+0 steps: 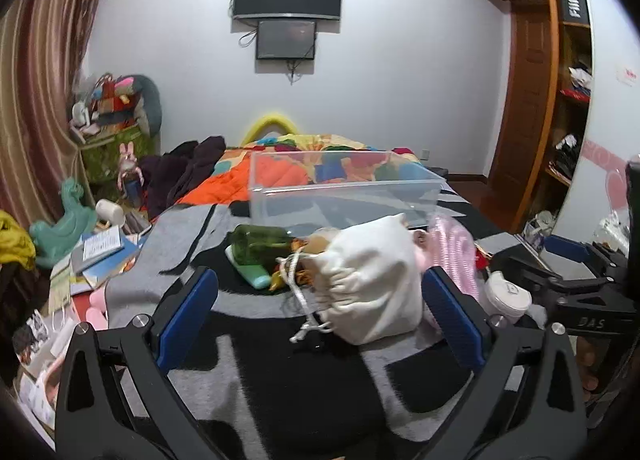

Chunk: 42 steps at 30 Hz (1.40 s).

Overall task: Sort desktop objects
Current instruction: 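Grasp the white drawstring pouch with the left gripper while the right grasps the white round container, then carry the white pouch and white container into the clear box and release both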

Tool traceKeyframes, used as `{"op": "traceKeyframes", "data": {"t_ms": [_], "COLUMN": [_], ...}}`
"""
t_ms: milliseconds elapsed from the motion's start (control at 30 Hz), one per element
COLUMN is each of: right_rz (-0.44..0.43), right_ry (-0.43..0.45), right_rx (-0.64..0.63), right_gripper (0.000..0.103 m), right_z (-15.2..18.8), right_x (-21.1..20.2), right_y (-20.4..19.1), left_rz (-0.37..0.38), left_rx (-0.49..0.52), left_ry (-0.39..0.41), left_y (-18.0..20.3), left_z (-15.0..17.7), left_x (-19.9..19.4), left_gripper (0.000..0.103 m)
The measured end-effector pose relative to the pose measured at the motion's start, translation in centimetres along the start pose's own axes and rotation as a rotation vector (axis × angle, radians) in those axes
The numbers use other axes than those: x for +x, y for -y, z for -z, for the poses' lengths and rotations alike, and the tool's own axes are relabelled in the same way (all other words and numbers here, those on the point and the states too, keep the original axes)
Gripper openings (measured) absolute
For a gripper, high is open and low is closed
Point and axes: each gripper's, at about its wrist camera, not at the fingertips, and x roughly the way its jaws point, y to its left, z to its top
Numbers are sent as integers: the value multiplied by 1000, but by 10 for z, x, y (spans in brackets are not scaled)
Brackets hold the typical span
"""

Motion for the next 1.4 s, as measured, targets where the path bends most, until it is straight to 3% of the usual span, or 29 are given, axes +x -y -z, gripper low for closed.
{"op": "traceKeyframes", "data": {"t_ms": [33,300,567,800,967,1100,1233,1367,1400], "right_rz": [12,51,-34,-48,-68,-69,-77,-91,-96], "right_ry": [3,-26,-135,-171,-194,-182,-163,-152,-151], "right_rx": [-2,-61,-23,-33,-37,-44,-37,-32,-30], "right_gripper": [103,103,103,100,88,84,62,62,62], "right_z": [6,24,43,54,59,63,63,61,60], "right_x": [1,15,47,59,64,64,62,61,61], "right_y": [-14,-14,4,12,15,15,19,22,25], "left_rz": [6,109,171,168,170,130,109,66,52], "left_rx": [-13,-151,-155,-124,-147,-121,-154,-135,-127], "left_ry": [-6,-97,-173,-194,-247,-263,-287,-278,-266], "left_y": [-3,-23,-5,17,25,37,38,42,44], "left_z": [0,9,23,21,16,15,15,20,21], "left_x": [1,25,48,61,85,99,113,118,115], "left_gripper": [103,103,103,103,103,103,103,102,97]}}
